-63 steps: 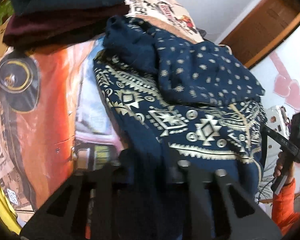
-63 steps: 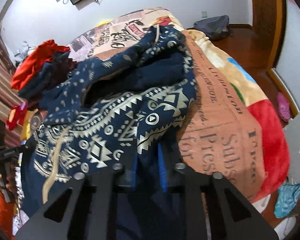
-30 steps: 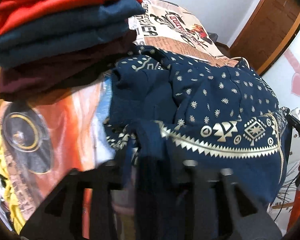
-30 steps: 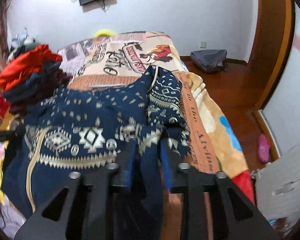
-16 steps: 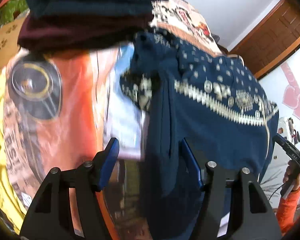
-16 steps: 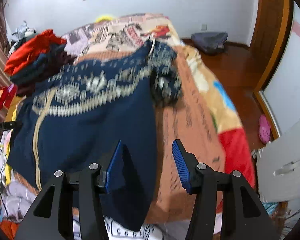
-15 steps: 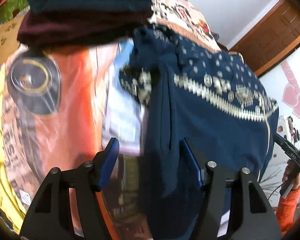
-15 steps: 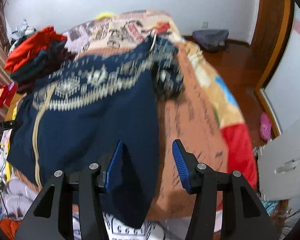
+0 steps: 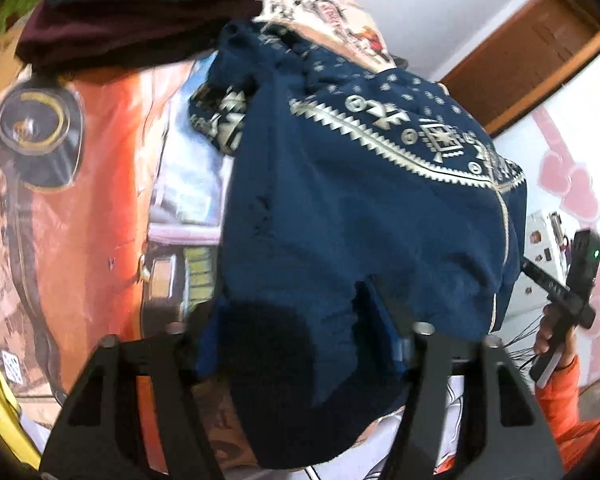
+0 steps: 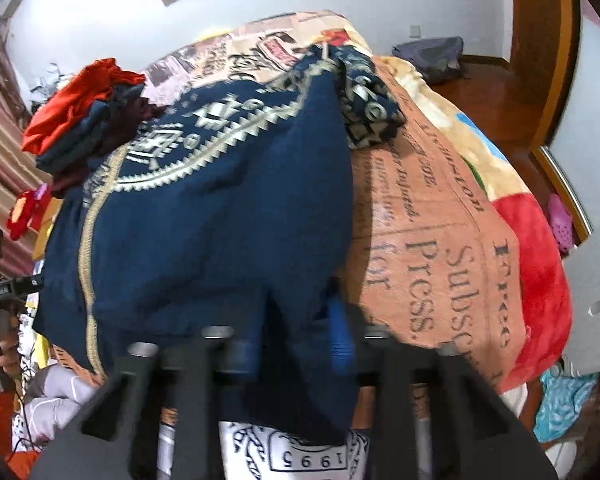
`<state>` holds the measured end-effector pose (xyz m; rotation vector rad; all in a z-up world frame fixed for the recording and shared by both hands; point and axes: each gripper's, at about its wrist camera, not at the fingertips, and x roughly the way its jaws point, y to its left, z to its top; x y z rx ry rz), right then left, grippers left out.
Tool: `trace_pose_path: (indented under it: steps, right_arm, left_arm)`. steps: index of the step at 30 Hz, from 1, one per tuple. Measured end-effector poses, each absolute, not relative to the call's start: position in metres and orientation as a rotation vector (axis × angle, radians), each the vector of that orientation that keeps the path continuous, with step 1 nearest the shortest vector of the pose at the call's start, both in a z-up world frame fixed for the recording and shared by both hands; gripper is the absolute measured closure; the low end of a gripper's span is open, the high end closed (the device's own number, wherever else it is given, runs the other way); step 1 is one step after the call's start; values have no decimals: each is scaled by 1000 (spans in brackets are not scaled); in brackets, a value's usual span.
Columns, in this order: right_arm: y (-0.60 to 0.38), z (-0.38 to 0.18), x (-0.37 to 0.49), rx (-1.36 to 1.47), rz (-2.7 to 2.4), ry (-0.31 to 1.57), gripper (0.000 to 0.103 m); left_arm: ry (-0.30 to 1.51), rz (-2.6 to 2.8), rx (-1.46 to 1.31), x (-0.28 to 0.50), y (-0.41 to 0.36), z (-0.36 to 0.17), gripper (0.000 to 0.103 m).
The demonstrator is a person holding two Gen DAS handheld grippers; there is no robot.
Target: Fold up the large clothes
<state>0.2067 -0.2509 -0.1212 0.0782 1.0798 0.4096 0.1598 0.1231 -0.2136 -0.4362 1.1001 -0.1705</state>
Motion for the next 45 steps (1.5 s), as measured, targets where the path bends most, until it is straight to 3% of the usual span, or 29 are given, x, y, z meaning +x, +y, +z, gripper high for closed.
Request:
trace_pose_path:
  steps: [1,3,8,17,20,25,37,44,45]
  right_arm:
    - [-249,-119,206,87,421,1075,92]
    - [-246,-113,205,101,449,1053,93]
    - [-237,-80,210,84,491,963,94]
    - [-220,5,251,54,502,707,95]
    - [-213,18,275,52,480,666,95]
    - [-212,12,323,100,434,681,95]
    - [-216,-90,398,95,321,950,95]
    - [-222,-89,394,97,326,978,90]
    - [-221,-86,391,82,323,971,90]
  left_arm:
    - [1087,-157,-414,160,120,-211,76]
    - [1075,-160,-393,163,116,-206,89]
    - [993,-191,-360,172,111,-173,91]
    - [690,-237,-340,204,131,-53,92]
    - [660,-230,-367,229,142,-40,92]
    - [708,-150,-387,288,158,-62,92]
    - [1022,-47,-316,380,157,-201,91]
    - [1036,-43,-244,376,149,-196,82]
    - [1028,-40,-235,374,148,-192,77]
